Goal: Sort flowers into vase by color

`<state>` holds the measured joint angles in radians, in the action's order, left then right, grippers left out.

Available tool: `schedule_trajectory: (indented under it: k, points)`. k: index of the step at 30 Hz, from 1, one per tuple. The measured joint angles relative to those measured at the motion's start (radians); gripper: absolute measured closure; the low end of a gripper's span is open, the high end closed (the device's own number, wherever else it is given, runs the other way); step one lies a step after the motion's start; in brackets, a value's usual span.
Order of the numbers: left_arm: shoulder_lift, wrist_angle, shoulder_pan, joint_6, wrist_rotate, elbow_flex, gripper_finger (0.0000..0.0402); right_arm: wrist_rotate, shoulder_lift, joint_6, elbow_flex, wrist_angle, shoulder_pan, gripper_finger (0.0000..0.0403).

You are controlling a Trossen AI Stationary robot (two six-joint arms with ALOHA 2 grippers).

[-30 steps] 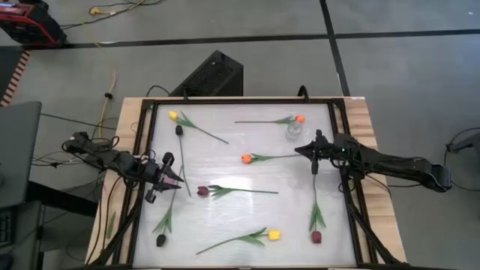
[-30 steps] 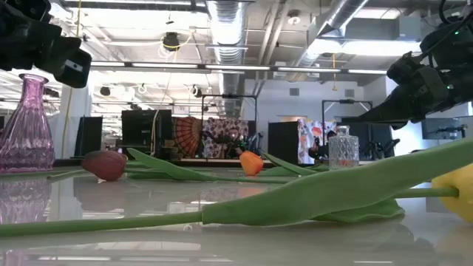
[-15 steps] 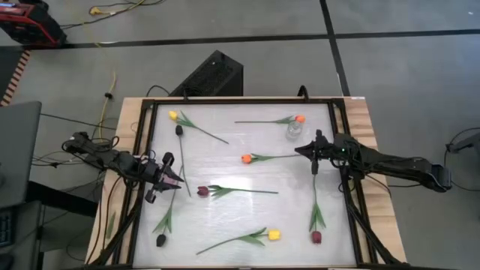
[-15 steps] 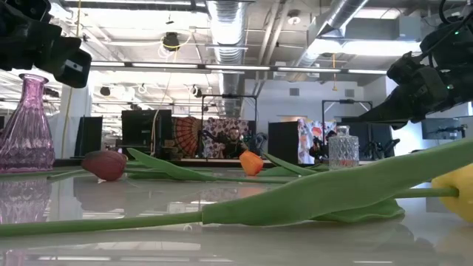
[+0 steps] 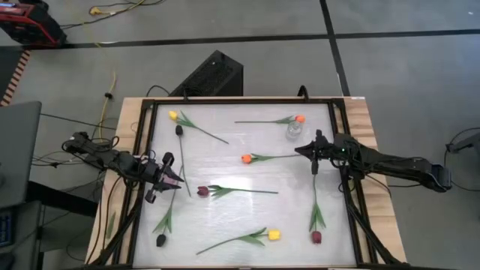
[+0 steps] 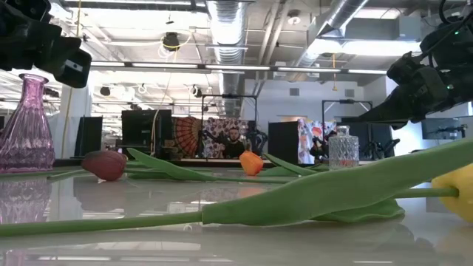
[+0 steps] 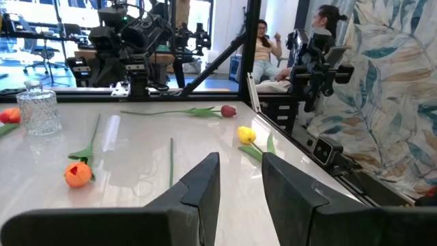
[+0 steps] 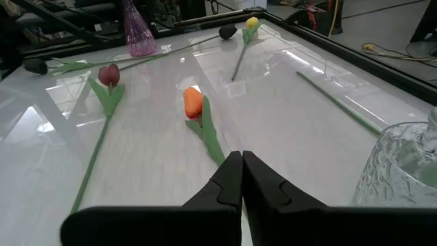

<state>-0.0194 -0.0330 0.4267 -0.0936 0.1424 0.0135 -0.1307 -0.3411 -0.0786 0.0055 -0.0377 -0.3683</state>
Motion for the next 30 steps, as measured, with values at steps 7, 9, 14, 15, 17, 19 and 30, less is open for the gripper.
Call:
schedule_trajectory:
  k: [7, 9, 14, 15, 17, 19, 30]
  points:
    - [0.000, 0.000, 0.000, 0.000, 0.000, 0.000, 0.0304, 0.000, 0.000, 0.000, 0.000, 0.000, 0.000, 0.0368]
    - [0.000, 0.000, 0.000, 0.000, 0.000, 0.000, 0.0304, 0.000, 0.000, 0.000, 0.000, 0.000, 0.000, 0.0368]
    - [0.000, 0.000, 0.000, 0.000, 0.000, 0.000, 0.0304, 0.000, 0.000, 0.000, 0.000, 0.000, 0.000, 0.0368]
    - [0.000, 0.000, 0.000, 0.000, 0.000, 0.000, 0.0304, 0.000, 0.000, 0.000, 0.000, 0.000, 0.000, 0.0368]
    - [0.000, -0.004, 0.000, 0.018, 0.005, 0.000, 0.0304, 0.000, 0.000, 0.000, 0.000, 0.000, 0.000, 0.0368]
    - [0.000, -0.022, 0.000, 0.004, 0.018, 0.000, 0.0304, 0.000, 0.000, 0.000, 0.000, 0.000, 0.000, 0.0368]
    - [0.000, -0.148, 0.000, -0.364, 0.177, 0.000, 0.0304, 0.000, 0.000, -0.012, 0.000, -0.009, 0.000, 0.0368]
